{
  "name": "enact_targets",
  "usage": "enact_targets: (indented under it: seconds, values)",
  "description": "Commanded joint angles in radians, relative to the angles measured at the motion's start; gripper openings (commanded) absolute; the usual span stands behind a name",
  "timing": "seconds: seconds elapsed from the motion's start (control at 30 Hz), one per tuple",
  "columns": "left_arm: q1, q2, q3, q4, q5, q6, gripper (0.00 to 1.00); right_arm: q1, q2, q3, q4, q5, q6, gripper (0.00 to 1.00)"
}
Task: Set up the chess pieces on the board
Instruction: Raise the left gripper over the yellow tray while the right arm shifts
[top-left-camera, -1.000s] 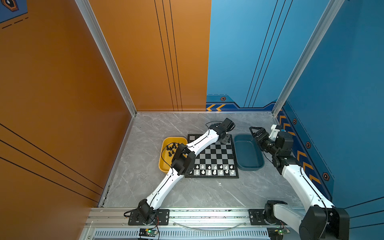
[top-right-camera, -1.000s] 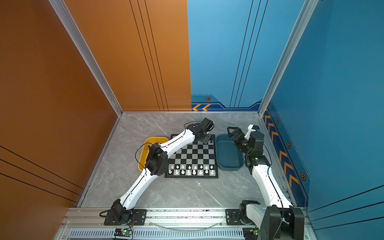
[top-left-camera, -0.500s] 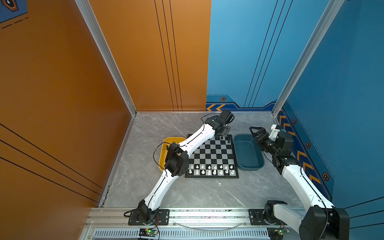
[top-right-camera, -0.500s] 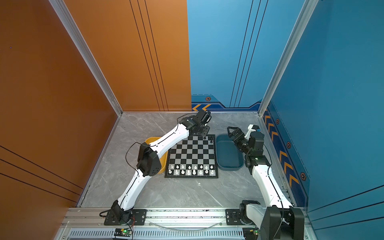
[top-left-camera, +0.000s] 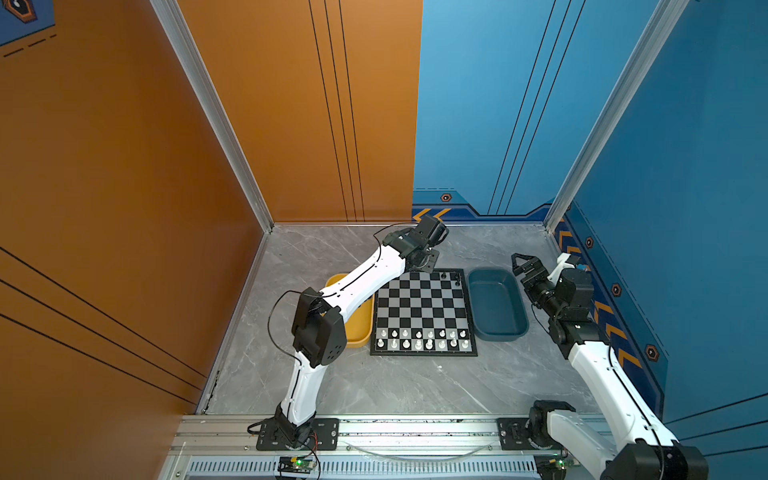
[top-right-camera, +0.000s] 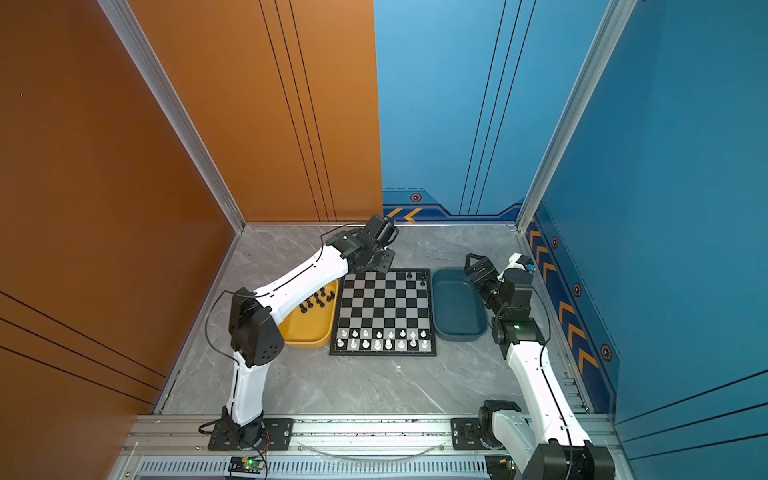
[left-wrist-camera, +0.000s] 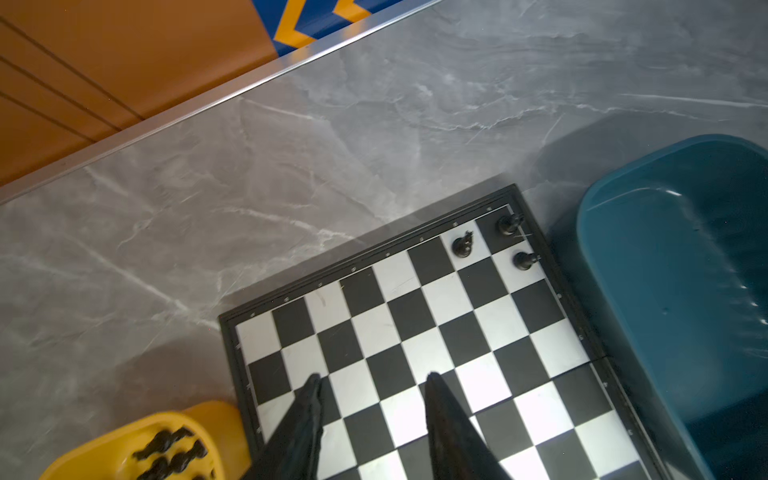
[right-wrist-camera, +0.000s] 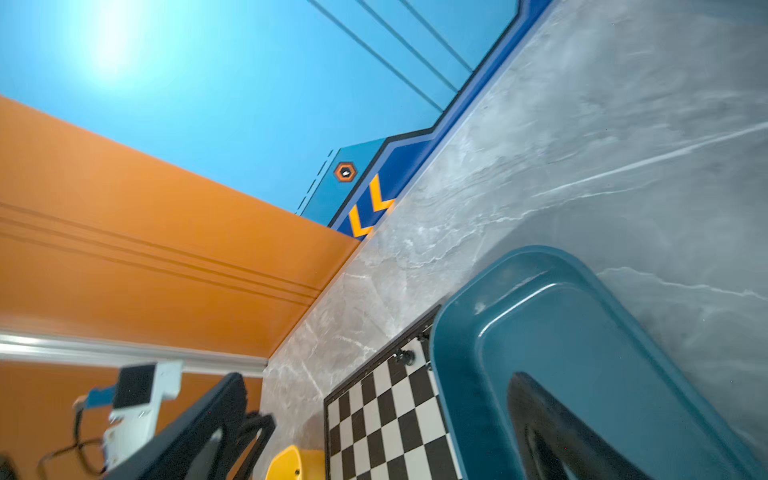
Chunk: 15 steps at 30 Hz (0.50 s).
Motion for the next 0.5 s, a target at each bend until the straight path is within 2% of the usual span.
enact_targets:
  seconds: [0.0,0.07,0.13,0.27,0.47]
  values:
    - [0.021,-0.102,-0.106,-0.014,-0.084,-0.055,0.42,0.008,-0.031,0.047,-0.204,0.211,0.051,1.00]
    - [0.034,-0.162,-0.197,0.010,-0.111,-0.072,0.43,0.012,-0.047,0.061,-0.261,0.263,0.071,1.00]
    - [0.051,-0.215,-0.285,0.042,-0.124,-0.089,0.43,0.017,-0.067,0.043,-0.236,0.261,0.071,1.00]
    - [0.101,-0.291,-0.430,0.079,-0.117,-0.133,0.43,0.019,-0.096,-0.008,-0.130,0.214,0.092,1.00]
    - [0.167,-0.339,-0.554,0.087,-0.103,-0.164,0.43,0.021,-0.075,0.005,-0.110,0.111,0.098,1.00]
